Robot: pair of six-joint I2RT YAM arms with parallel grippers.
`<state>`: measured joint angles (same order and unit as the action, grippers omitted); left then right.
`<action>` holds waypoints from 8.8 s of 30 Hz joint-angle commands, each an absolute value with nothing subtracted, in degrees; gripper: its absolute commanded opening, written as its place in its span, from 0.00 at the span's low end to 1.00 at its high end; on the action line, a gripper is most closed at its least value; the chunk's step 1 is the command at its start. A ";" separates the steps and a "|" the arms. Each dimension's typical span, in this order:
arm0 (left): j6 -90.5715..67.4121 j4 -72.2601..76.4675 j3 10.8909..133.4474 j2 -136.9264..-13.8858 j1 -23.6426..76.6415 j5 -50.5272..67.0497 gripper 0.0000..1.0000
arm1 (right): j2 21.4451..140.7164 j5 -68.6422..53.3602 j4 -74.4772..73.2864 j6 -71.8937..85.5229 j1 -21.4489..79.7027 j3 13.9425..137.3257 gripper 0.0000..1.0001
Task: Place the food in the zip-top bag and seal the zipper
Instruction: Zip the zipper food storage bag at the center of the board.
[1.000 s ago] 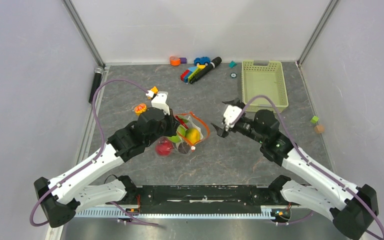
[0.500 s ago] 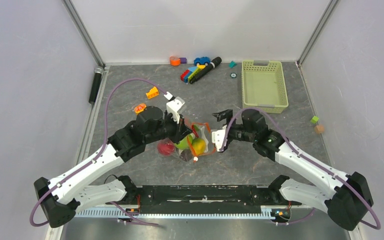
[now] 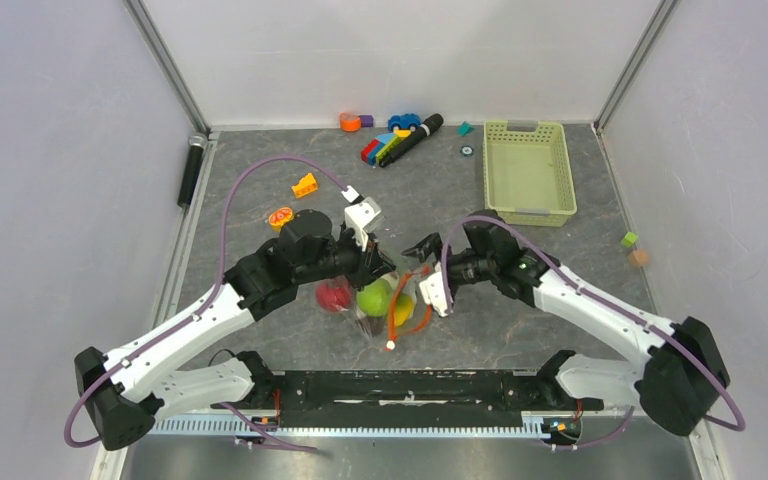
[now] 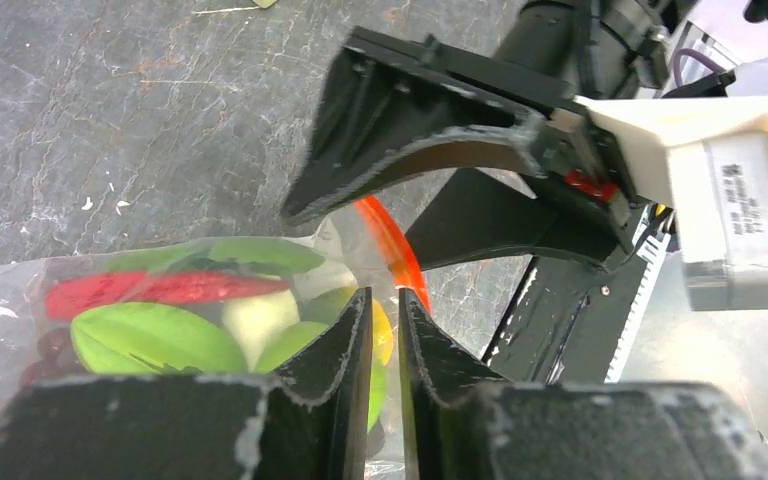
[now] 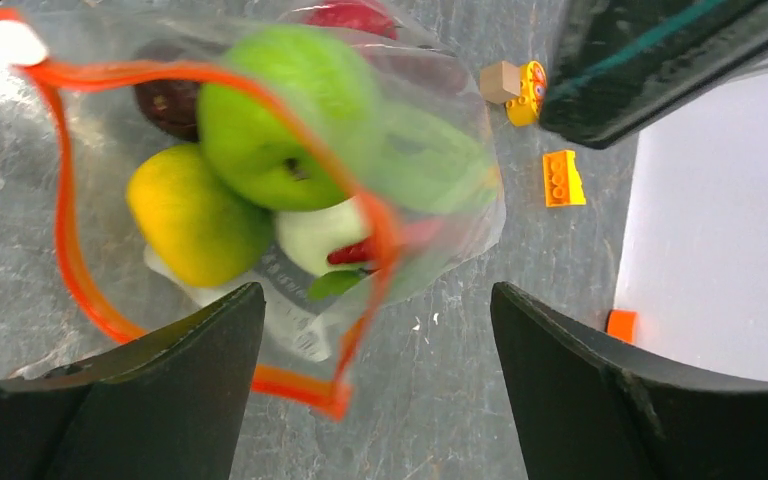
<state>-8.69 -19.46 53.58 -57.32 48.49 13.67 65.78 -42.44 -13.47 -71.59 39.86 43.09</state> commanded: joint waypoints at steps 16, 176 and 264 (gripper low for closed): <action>-19.33 -21.41 51.02 -47.65 48.52 5.19 1.00 | 76.47 -17.22 -8.53 -15.82 42.30 66.12 0.00; -11.33 11.91 26.44 -40.81 60.34 -14.13 0.02 | 68.93 -43.25 -20.03 -42.46 41.04 61.52 0.02; -6.14 18.65 25.66 -44.12 60.24 -18.95 0.02 | 74.27 -42.16 -24.89 -35.75 41.66 68.55 0.00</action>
<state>-6.13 16.51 25.43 -45.32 60.51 -13.91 74.30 -44.64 -24.34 -36.69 42.28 65.67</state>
